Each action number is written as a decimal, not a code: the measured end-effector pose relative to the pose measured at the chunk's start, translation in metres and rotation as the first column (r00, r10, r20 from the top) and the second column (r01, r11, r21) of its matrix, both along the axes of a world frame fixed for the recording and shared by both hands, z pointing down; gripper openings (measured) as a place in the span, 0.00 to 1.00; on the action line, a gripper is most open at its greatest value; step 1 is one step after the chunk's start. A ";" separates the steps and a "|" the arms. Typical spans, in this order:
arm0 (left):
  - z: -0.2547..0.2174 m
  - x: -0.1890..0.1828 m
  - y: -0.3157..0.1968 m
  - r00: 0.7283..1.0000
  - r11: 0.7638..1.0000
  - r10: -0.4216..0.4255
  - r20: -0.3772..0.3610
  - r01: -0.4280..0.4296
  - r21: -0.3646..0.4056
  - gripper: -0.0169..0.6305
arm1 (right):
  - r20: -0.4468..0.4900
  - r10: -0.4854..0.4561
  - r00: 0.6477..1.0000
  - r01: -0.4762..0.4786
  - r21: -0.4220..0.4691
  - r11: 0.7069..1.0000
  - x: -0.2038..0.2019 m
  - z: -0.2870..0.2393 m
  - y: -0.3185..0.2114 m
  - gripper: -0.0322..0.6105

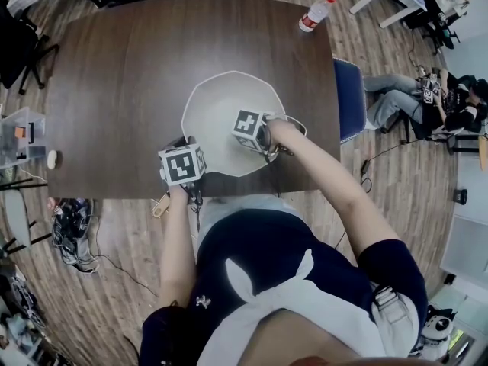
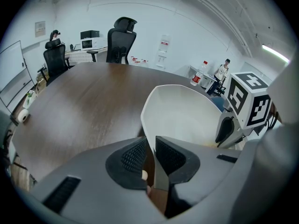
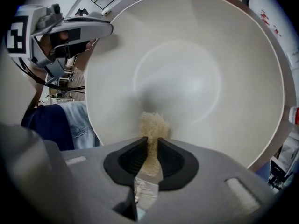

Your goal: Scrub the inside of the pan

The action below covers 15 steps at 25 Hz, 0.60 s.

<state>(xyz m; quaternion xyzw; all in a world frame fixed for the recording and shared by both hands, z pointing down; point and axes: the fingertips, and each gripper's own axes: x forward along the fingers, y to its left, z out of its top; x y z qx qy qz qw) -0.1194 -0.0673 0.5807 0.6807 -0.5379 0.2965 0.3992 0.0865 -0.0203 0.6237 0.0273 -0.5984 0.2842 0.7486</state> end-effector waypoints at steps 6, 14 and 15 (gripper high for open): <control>-0.001 -0.001 0.002 1.000 1.000 -0.005 -0.005 0.005 -0.001 0.13 | 0.034 -0.025 0.999 0.026 -0.029 0.999 -0.010 0.001 0.013 0.15; -0.002 0.001 -0.001 1.000 1.000 -0.002 -0.009 0.002 -0.006 0.13 | 0.132 0.023 0.991 -0.010 -0.097 0.995 -0.034 -0.001 0.028 0.15; -0.001 0.000 -0.001 1.000 1.000 -0.002 -0.010 0.002 -0.005 0.13 | 0.143 0.025 0.989 -0.011 -0.099 0.995 -0.039 -0.001 0.029 0.15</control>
